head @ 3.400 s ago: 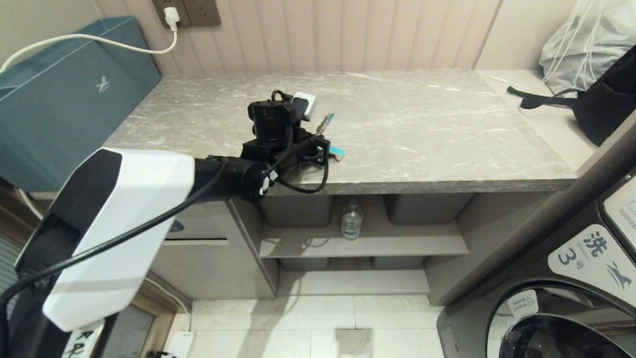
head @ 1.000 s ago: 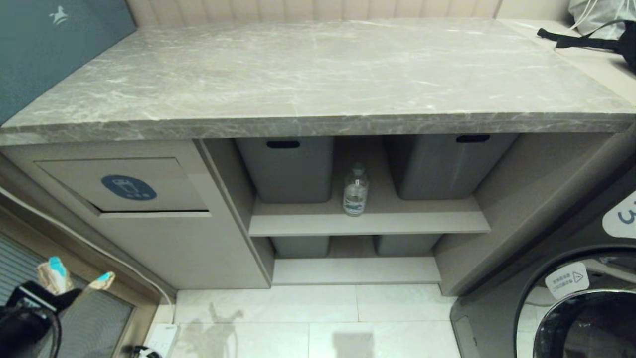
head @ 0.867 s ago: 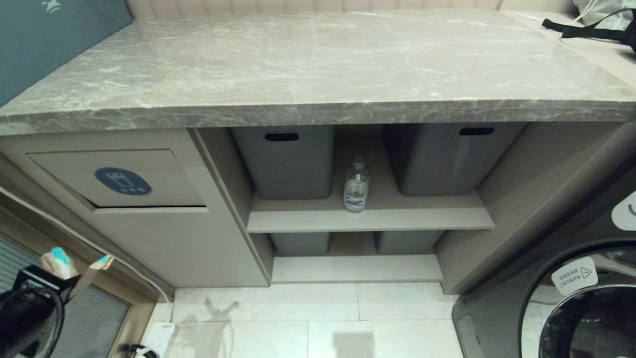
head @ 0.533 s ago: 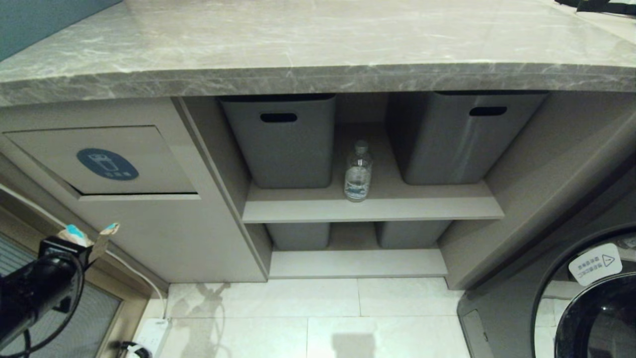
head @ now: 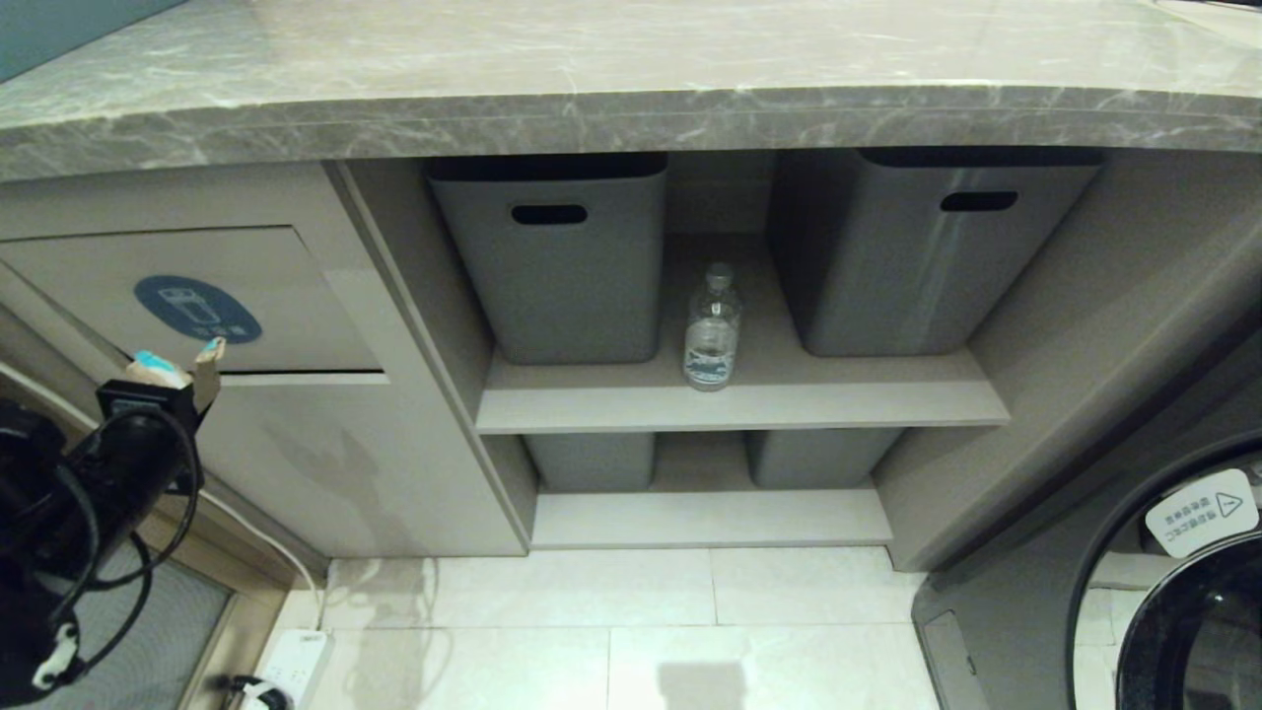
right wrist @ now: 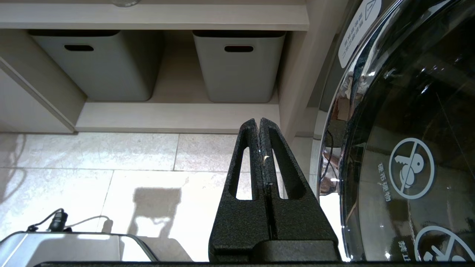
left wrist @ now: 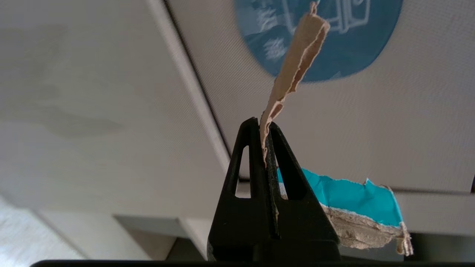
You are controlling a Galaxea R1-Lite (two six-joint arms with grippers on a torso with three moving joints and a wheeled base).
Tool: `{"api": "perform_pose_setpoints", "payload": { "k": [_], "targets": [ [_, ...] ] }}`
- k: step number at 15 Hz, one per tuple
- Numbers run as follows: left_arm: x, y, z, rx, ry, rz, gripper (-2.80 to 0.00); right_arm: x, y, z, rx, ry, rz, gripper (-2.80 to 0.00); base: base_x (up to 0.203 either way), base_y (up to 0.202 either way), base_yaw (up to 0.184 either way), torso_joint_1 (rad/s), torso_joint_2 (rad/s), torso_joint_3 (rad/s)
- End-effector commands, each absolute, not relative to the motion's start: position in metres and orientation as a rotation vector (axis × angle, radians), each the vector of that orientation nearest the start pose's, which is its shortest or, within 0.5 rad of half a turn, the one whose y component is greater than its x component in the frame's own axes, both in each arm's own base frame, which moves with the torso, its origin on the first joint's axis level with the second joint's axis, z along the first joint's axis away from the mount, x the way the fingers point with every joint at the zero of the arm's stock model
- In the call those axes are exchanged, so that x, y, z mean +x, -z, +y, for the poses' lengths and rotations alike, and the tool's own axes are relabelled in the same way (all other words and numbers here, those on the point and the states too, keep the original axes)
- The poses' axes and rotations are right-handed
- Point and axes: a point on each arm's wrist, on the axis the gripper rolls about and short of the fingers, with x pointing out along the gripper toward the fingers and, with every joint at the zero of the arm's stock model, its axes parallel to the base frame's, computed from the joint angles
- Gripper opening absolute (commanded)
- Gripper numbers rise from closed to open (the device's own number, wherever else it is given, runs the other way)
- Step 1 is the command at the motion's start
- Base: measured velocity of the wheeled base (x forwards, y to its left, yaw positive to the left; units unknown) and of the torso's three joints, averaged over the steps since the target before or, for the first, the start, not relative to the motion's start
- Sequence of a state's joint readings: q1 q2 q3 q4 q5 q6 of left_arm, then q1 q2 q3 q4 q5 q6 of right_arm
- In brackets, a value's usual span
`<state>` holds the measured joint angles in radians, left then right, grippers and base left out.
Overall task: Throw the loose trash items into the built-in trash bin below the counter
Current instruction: Put the garbage in the trash can
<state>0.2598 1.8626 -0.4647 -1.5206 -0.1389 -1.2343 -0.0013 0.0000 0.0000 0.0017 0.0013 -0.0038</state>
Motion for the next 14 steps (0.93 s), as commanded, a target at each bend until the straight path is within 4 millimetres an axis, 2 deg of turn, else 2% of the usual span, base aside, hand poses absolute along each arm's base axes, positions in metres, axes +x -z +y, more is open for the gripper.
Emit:
{"api": "perform_pose_setpoints", "payload": {
  "k": [1,7,12,14],
  "targets": [
    [0.293,-0.141,0.075,-1.211,-0.021,-0.196,-2.80,-0.023,-0.075,0.000,-0.005,0.000,0.002,-2.80,0.000,0.000,0.000,0.000,0.00,0.000],
    [0.354,-0.136,0.089,-1.235,-0.089,-0.271,-2.80,-0.023,-0.075,0.000,-0.005,0.000,0.002,-2.80,0.000,0.000,0.000,0.000,0.00,0.000],
    [0.390,-0.161,0.074,-1.395,-0.178,-0.310,-2.80,-0.023,-0.075,0.000,-0.005,0.000,0.002,-2.80,0.000,0.000,0.000,0.000,0.00,0.000],
    [0.397,-0.158,0.067,-1.411,-0.195,-0.295,-2.80,-0.023,-0.075,0.000,-0.005,0.000,0.002,-2.80,0.000,0.000,0.000,0.000,0.00,0.000]
  ]
}}
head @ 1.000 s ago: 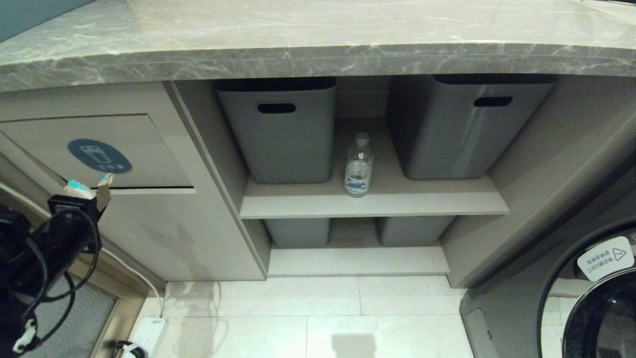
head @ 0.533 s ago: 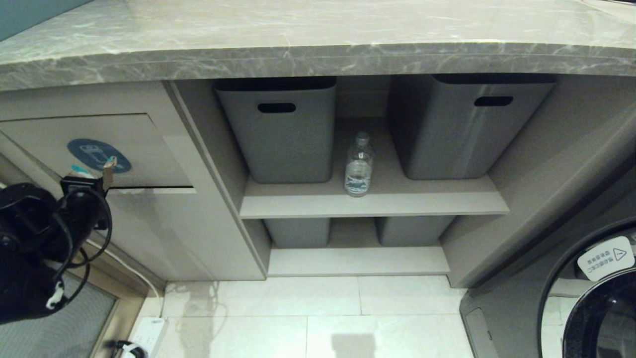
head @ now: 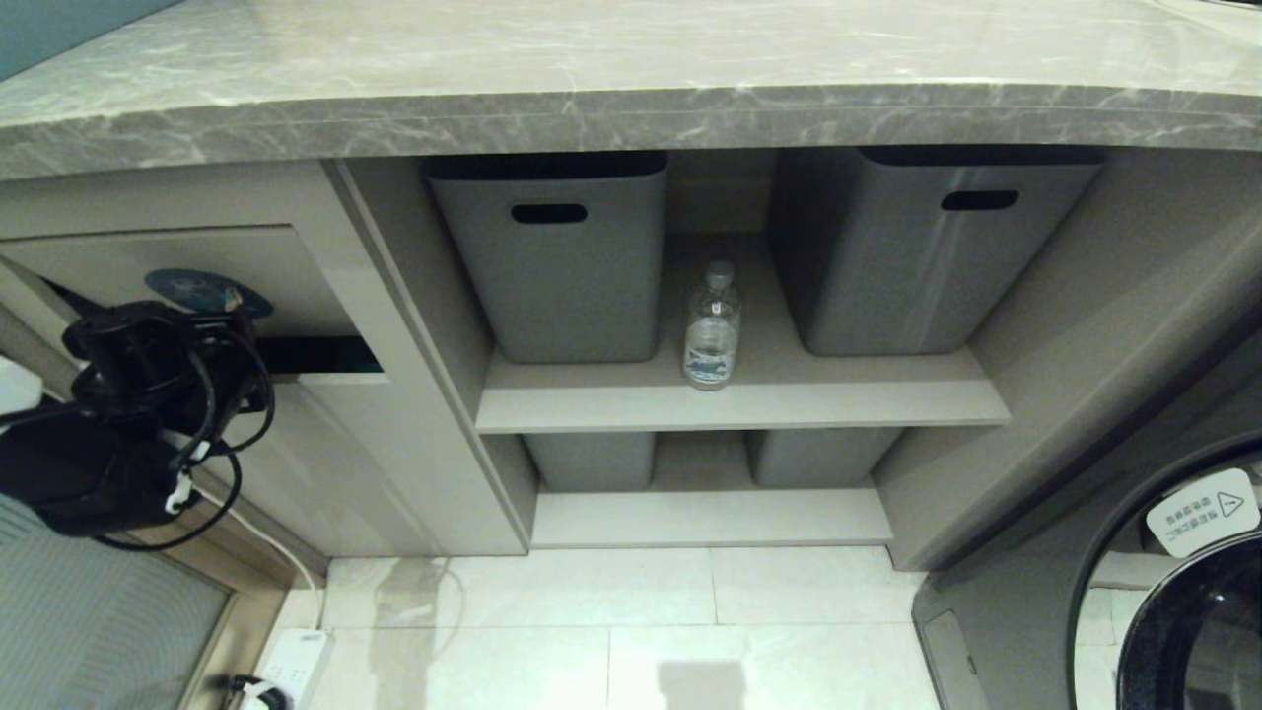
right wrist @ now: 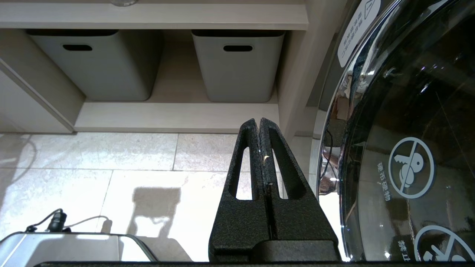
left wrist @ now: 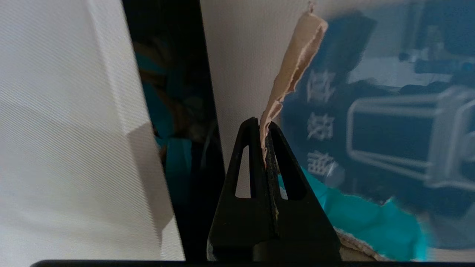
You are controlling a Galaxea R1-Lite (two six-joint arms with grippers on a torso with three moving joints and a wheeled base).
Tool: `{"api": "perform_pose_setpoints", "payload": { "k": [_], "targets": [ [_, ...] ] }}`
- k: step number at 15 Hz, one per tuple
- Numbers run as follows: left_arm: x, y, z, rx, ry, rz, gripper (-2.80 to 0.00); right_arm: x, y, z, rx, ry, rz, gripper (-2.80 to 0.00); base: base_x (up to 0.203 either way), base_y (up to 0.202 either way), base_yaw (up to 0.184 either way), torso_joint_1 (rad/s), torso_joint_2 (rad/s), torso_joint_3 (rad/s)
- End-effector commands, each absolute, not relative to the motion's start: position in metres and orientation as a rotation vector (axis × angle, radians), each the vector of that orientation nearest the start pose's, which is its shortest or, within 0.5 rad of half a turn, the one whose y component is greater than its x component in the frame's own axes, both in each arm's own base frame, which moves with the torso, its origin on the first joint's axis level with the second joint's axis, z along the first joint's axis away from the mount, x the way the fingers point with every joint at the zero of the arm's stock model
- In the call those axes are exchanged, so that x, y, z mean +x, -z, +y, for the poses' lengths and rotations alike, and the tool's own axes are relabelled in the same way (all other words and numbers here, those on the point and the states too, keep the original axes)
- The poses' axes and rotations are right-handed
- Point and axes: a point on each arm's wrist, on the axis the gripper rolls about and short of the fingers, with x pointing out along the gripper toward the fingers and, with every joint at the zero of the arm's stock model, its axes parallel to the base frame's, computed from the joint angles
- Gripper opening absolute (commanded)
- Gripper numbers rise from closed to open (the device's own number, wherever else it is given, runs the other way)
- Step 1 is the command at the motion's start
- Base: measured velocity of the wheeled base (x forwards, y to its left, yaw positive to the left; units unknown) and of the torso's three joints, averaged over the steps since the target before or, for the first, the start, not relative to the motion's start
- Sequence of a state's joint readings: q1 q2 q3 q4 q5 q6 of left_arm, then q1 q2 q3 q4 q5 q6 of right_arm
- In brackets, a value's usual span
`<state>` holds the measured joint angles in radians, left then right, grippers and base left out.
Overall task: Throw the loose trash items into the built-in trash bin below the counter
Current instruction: Put the garbage in the trash can
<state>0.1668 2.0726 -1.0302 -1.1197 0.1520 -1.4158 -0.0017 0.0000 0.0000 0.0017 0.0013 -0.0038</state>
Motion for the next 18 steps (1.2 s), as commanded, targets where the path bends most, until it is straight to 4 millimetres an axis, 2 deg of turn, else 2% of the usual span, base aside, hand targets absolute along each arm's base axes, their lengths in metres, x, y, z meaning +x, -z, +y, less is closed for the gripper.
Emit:
{"api": "perform_pose_setpoints", "payload": {
  "k": [1,3,4,8,15,17,18],
  "targets": [
    [0.398,-0.158,0.067,-1.411,-0.197,-0.298,-2.80,-0.023,-0.075,0.000,-0.005,0.000,0.002,-2.80,0.000,0.000,0.000,0.000,0.00,0.000],
    [0.400,-0.156,0.068,-1.411,-0.205,-0.299,-2.80,-0.023,-0.075,0.000,-0.005,0.000,0.002,-2.80,0.000,0.000,0.000,0.000,0.00,0.000],
    [0.401,-0.157,0.068,-1.411,-0.206,-0.308,0.00,-0.023,-0.075,0.000,-0.005,0.000,0.002,-2.80,0.000,0.000,0.000,0.000,0.00,0.000],
    [0.404,-0.163,0.068,-1.413,-0.186,-0.329,0.00,-0.023,-0.075,0.000,-0.005,0.000,0.002,-2.80,0.000,0.000,0.000,0.000,0.00,0.000],
    [0.408,-0.157,0.069,-1.414,-0.206,-0.327,0.00,-0.023,-0.075,0.000,-0.005,0.000,0.002,-2.80,0.000,0.000,0.000,0.000,0.00,0.000],
    [0.395,-0.163,0.067,-1.414,-0.208,-0.327,0.00,-0.023,-0.075,0.000,-0.005,0.000,0.002,-2.80,0.000,0.000,0.000,0.000,0.00,0.000],
    [0.381,-0.172,0.065,-1.416,-0.203,-0.333,0.00,-0.023,-0.075,0.000,-0.005,0.001,0.002,-2.80,0.000,0.000,0.000,0.000,0.00,0.000]
  ]
}}
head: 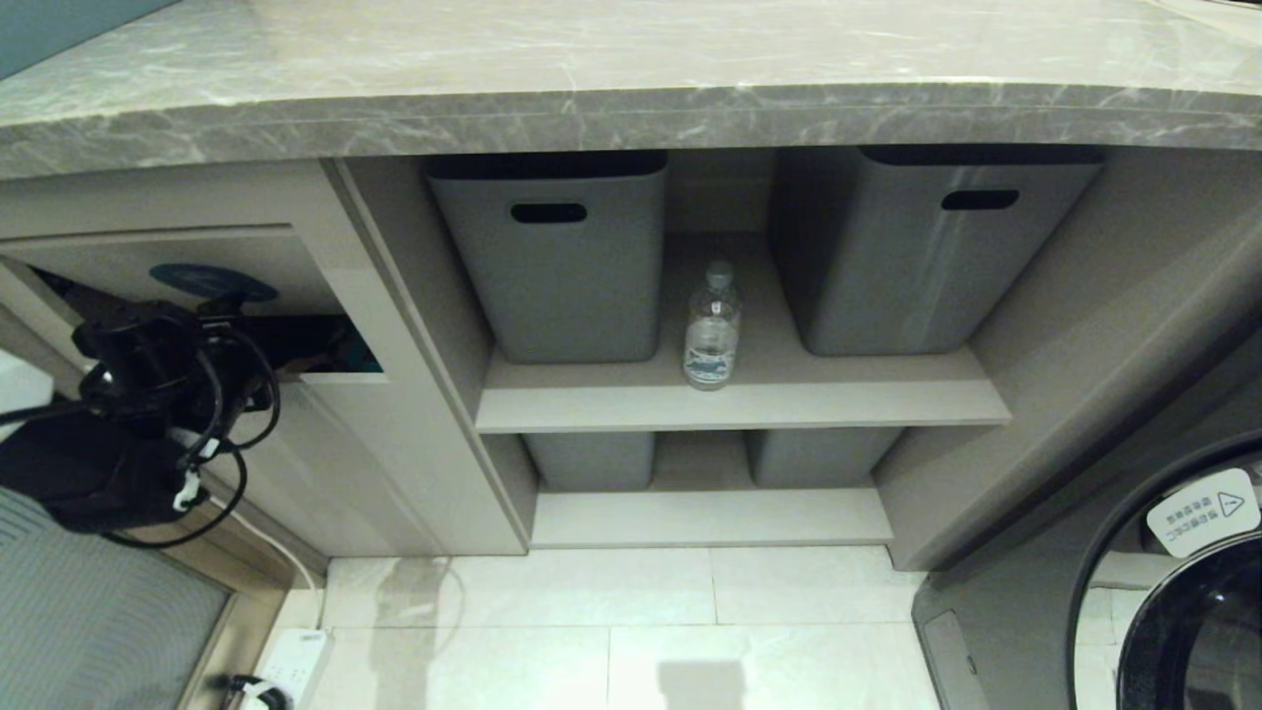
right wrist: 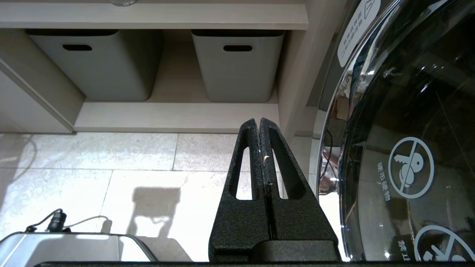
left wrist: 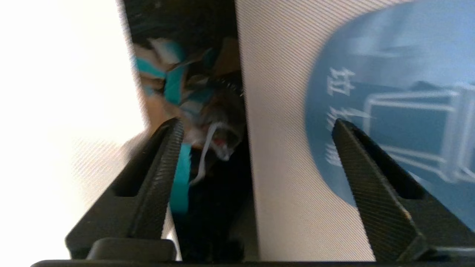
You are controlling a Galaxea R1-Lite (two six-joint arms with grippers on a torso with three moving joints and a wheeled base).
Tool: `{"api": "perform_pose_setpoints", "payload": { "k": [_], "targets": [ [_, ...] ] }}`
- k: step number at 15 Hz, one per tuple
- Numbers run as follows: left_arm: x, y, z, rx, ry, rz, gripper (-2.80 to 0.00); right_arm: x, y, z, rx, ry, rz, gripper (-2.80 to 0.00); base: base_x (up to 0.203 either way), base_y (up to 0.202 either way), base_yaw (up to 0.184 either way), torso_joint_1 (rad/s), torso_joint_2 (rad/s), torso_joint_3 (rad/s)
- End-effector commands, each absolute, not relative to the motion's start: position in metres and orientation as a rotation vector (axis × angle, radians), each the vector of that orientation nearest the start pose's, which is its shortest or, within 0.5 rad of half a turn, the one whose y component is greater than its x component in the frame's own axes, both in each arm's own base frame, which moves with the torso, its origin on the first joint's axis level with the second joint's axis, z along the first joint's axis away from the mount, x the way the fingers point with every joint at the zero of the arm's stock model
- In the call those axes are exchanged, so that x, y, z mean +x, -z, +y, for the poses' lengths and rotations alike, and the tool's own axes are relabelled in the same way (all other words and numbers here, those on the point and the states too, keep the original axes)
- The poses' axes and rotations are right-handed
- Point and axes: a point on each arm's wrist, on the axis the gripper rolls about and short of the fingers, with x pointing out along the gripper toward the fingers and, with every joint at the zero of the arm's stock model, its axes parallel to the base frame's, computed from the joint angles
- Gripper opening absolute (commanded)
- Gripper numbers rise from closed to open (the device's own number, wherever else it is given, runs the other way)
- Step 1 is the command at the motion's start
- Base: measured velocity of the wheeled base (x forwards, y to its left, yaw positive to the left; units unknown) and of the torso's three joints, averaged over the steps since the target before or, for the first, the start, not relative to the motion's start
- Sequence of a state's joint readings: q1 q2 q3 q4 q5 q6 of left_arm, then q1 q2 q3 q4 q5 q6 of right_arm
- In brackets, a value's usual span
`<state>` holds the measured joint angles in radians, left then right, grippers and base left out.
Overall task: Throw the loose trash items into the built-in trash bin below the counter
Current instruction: Put the garbage in the trash can, then pick up the garbage
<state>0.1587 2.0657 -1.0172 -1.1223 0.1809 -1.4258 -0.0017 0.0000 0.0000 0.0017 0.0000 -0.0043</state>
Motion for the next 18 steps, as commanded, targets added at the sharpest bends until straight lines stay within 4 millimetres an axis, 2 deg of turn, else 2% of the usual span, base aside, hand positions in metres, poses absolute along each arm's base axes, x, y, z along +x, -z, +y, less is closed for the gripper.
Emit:
{"api": "perform_pose_setpoints", "payload": {
  "k": [1,4,5,8,10,11,12,14,18],
  "targets": [
    [0.365,-0.179,0.063,-1.425,-0.201,-0.335,0.00,-0.023,-0.075,0.000,-0.005,0.000,0.002,-2.80,0.000,0.000,0.000,0.000,0.00,0.000],
    [0.309,-0.201,0.054,-1.439,-0.190,-0.357,0.00,-0.023,-0.075,0.000,-0.005,0.000,0.002,-2.80,0.000,0.000,0.000,0.000,0.00,0.000],
    [0.287,-0.207,0.050,-1.434,-0.185,-0.365,-2.80,-0.023,-0.075,0.000,-0.005,0.000,0.002,-2.80,0.000,0.000,0.000,0.000,0.00,0.000],
    [0.222,-0.215,0.026,-1.342,-0.132,-0.332,-2.80,-0.023,-0.075,0.000,-0.005,0.000,0.002,-2.80,0.000,0.000,0.000,0.000,0.00,0.000],
    [0.183,-0.213,-0.006,-1.209,-0.011,-0.223,-2.80,-0.023,-0.075,0.000,-0.006,0.000,0.002,-2.80,0.000,0.000,0.000,0.000,0.00,0.000],
    [0.168,-0.205,-0.020,-1.093,0.043,-0.146,-2.80,-0.023,-0.075,0.000,-0.006,0.000,0.002,-2.80,0.000,0.000,0.000,0.000,0.00,0.000],
    [0.160,-0.198,-0.029,-0.949,0.102,-0.080,-2.80,-0.023,-0.075,0.000,-0.005,0.000,0.002,-2.80,0.000,0.000,0.000,0.000,0.00,0.000],
    [0.156,-0.188,-0.052,-0.690,0.325,0.053,-2.80,-0.023,-0.075,0.000,-0.005,0.000,0.002,-2.80,0.000,0.000,0.000,0.000,0.00,0.000],
    [0.175,-0.160,-0.096,-0.416,0.672,0.260,-2.80,-0.023,-0.075,0.000,-0.005,0.000,0.002,-2.80,0.000,0.000,0.000,0.000,0.00,0.000]
  ]
}}
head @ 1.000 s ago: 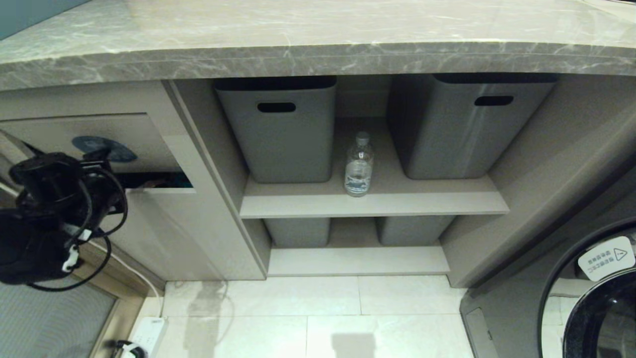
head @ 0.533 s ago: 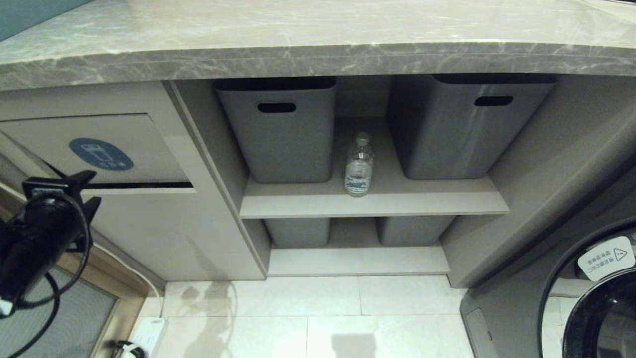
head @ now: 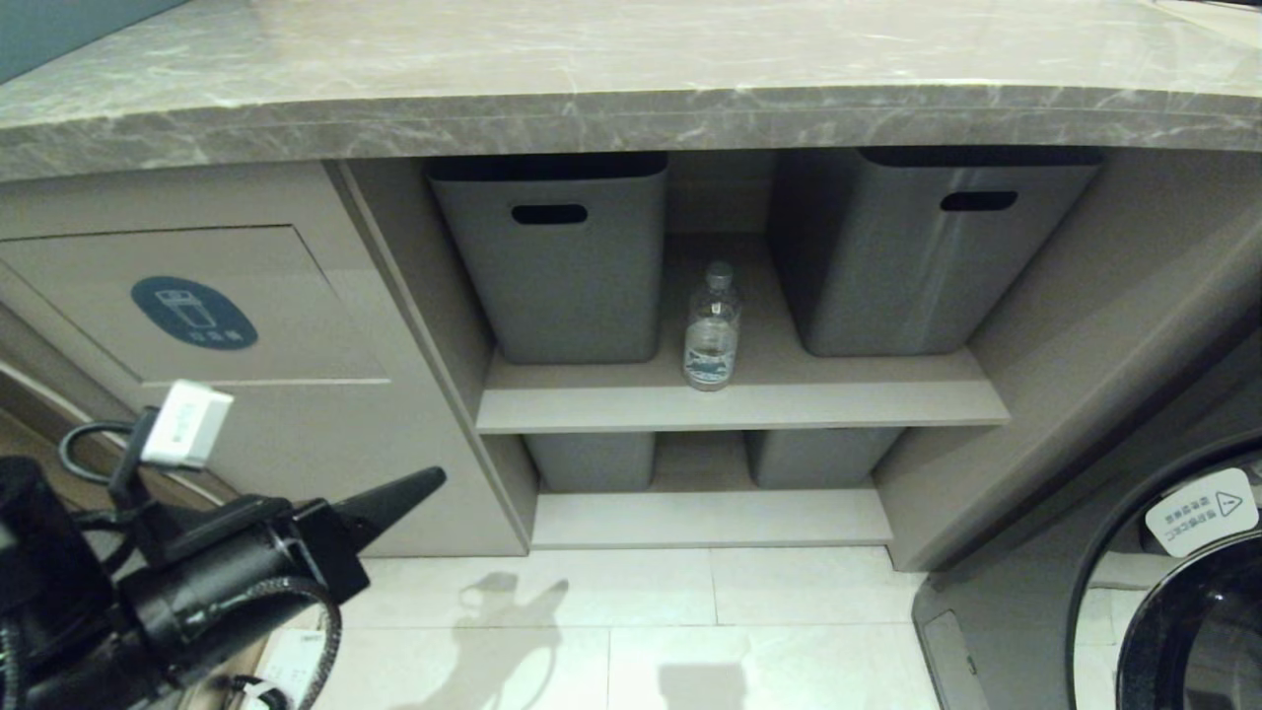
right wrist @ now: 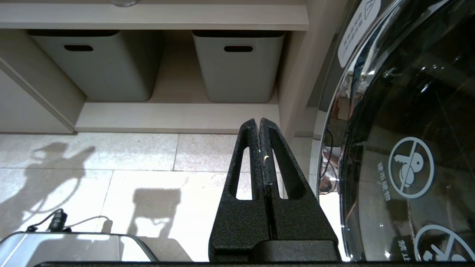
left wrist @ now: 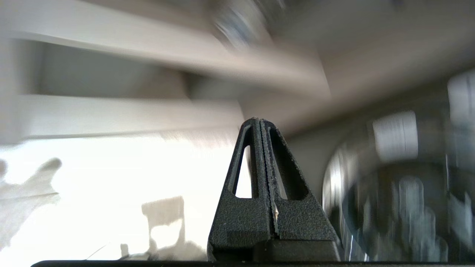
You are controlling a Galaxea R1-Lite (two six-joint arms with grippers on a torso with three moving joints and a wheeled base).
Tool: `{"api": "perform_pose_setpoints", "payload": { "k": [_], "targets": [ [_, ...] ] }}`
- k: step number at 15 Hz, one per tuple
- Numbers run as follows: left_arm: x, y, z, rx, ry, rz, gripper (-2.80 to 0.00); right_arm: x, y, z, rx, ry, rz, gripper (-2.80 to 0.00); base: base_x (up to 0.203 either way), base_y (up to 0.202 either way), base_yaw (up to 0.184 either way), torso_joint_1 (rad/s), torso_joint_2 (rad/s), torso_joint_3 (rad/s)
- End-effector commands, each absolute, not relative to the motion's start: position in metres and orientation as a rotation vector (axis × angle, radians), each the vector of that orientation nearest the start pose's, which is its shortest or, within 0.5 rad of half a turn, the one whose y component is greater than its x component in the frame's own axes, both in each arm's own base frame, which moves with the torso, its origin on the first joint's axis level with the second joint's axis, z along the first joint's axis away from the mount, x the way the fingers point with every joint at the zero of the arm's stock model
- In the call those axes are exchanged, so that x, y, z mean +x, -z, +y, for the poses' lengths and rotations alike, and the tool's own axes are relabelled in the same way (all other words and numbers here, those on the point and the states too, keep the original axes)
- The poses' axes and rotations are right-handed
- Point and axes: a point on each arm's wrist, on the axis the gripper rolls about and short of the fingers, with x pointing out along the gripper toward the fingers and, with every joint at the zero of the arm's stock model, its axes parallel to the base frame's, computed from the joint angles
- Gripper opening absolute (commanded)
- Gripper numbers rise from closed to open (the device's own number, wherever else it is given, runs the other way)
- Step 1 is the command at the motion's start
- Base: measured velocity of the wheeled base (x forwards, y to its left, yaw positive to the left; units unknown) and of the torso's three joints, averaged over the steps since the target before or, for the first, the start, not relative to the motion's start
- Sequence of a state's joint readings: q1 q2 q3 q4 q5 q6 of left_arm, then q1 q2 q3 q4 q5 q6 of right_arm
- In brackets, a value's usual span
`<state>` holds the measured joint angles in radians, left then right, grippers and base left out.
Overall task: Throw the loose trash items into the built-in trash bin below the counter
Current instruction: Pick up the garbage
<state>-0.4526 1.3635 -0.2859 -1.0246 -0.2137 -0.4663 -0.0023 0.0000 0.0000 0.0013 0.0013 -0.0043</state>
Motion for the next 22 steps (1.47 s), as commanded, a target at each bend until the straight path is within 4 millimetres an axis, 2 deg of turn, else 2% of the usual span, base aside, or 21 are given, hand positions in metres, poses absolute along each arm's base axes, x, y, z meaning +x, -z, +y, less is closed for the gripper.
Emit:
{"api": "perform_pose_setpoints", "payload": {
  "k": [1,2,6,9,11,16,22],
  "targets": [
    [0.185,-0.152,-0.110,-0.380,0.721,0.307,-2.80,-0.023,-0.075,0.000,-0.005,0.000,0.002,-2.80,0.000,0.000,0.000,0.000,0.00,0.000],
    [0.199,-0.142,-0.126,-0.350,0.760,0.354,0.00,-0.023,-0.075,0.000,-0.005,0.000,0.002,-2.80,0.000,0.000,0.000,0.000,0.00,0.000],
    [0.261,-0.121,-0.191,-0.298,0.840,0.375,0.00,-0.023,-0.075,0.000,-0.005,0.000,0.002,-2.80,0.000,0.000,0.000,0.000,0.00,0.000],
    [0.308,-0.113,-0.242,-0.254,0.844,0.281,0.00,-0.023,-0.075,0.000,-0.005,0.000,0.002,-2.80,0.000,0.000,0.000,0.000,0.00,0.000],
    [0.337,-0.106,-0.266,-0.206,0.811,0.213,0.00,-0.023,-0.075,0.000,-0.003,0.000,0.002,-2.80,0.000,0.000,0.000,0.000,0.00,0.000],
    [0.379,-0.094,-0.300,-0.108,0.641,0.144,0.00,-0.023,-0.075,0.000,-0.003,0.001,0.002,-2.80,0.000,0.000,0.000,0.000,0.00,0.000],
    [0.402,-0.103,-0.313,-0.061,0.583,0.079,0.00,-0.023,-0.075,0.000,-0.003,0.000,0.002,-2.80,0.000,0.000,0.000,0.000,0.00,0.000]
  ]
}}
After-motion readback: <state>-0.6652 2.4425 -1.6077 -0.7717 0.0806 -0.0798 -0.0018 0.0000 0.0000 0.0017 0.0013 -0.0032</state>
